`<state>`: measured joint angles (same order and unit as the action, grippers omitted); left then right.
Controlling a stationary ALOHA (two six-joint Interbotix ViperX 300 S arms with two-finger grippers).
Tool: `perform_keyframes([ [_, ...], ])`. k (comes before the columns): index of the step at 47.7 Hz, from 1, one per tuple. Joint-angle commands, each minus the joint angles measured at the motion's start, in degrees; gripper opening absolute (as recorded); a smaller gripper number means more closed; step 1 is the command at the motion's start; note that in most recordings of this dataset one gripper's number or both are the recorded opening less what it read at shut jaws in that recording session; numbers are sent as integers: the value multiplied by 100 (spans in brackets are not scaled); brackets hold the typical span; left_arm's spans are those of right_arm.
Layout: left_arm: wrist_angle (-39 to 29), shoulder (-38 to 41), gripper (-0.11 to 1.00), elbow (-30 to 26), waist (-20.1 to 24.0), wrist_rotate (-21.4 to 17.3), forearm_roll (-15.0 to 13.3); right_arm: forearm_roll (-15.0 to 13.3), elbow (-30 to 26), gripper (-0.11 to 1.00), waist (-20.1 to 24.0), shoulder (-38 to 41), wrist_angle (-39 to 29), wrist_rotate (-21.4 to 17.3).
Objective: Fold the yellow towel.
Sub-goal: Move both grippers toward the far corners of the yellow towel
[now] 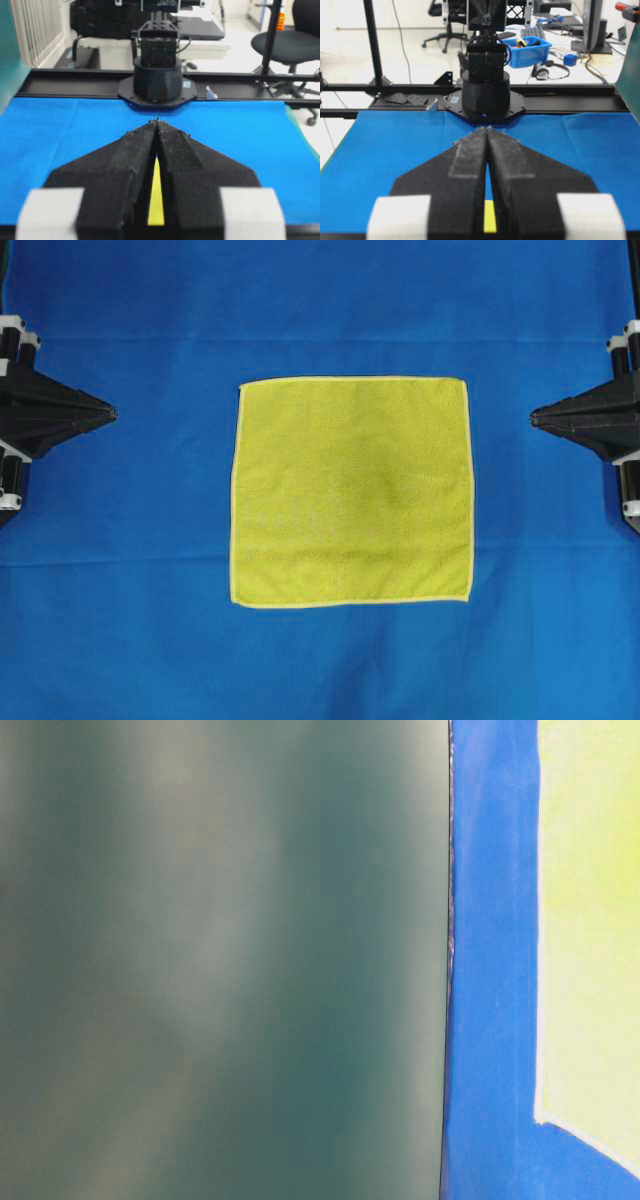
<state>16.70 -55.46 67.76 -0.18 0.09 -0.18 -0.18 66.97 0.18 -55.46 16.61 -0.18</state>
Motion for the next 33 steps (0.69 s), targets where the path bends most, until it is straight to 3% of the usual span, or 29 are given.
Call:
perform_keyframes([
  [1,-105,149,0,-185,9,35,-97,35,-105,0,-35,70,35,0],
  [13,-149,940,0,-404,290,-105,-97,35,-589,0,-650,510,-1354,-26],
  [27,-246,2531,1,-817,853,-62,-97,35,-606,0,-1450,1635,-1591,-105],
  [31,-281,3041,13,-949,1002,-97,-88,35,-659,2,-1679,2048,-1661,-132],
  [33,-281,3287,24,-993,1072,-97,-97,35,-686,9,-1793,2250,-1679,-132],
])
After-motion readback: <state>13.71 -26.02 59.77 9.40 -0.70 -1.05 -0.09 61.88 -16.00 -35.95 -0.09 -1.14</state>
